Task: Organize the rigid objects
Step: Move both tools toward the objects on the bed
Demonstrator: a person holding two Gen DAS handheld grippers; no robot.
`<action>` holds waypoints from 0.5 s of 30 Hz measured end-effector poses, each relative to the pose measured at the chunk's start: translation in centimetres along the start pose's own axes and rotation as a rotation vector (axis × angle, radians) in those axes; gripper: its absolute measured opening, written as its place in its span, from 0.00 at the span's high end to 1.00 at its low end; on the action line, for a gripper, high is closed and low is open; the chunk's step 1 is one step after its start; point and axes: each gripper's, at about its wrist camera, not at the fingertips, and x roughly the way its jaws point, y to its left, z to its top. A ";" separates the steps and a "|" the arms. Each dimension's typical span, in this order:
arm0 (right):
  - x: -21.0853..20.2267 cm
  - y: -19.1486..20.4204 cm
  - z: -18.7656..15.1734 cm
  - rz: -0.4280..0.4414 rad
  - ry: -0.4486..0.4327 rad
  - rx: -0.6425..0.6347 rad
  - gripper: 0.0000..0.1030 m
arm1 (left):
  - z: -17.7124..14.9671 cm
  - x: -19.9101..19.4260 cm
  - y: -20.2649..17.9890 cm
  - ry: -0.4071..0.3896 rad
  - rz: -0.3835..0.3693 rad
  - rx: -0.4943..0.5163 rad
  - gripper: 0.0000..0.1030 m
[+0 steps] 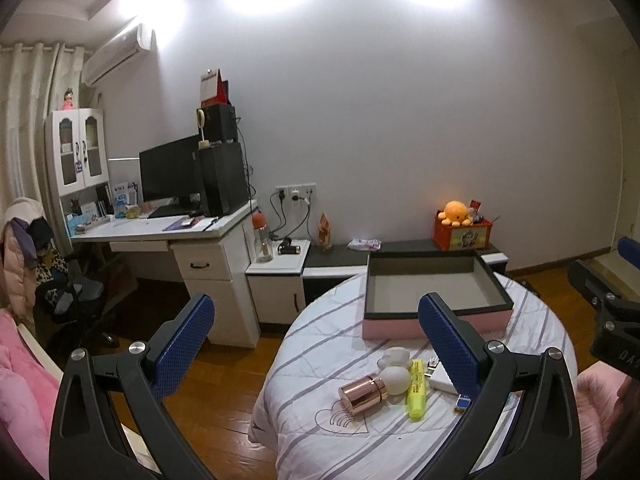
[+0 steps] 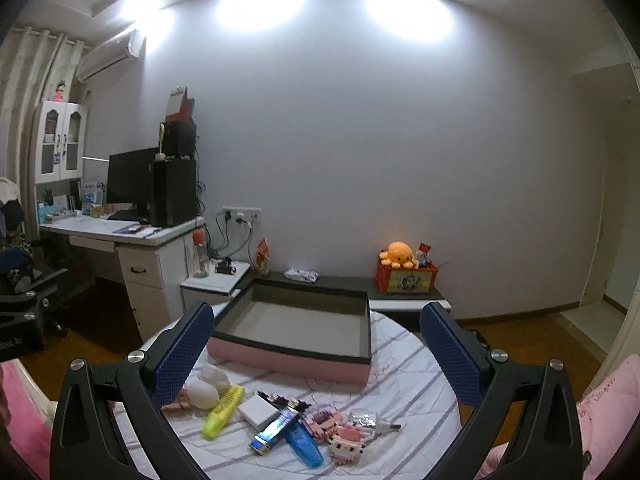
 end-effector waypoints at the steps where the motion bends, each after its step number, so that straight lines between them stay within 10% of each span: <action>1: 0.3 -0.2 -0.2 -0.002 0.008 0.002 0.00 | -0.1 0.3 -0.1 0.006 -0.001 0.005 0.00; 15: 6.7 -2.5 -7.4 -0.024 0.251 -0.041 0.00 | -7.4 9.5 -2.2 0.321 -0.001 0.086 0.00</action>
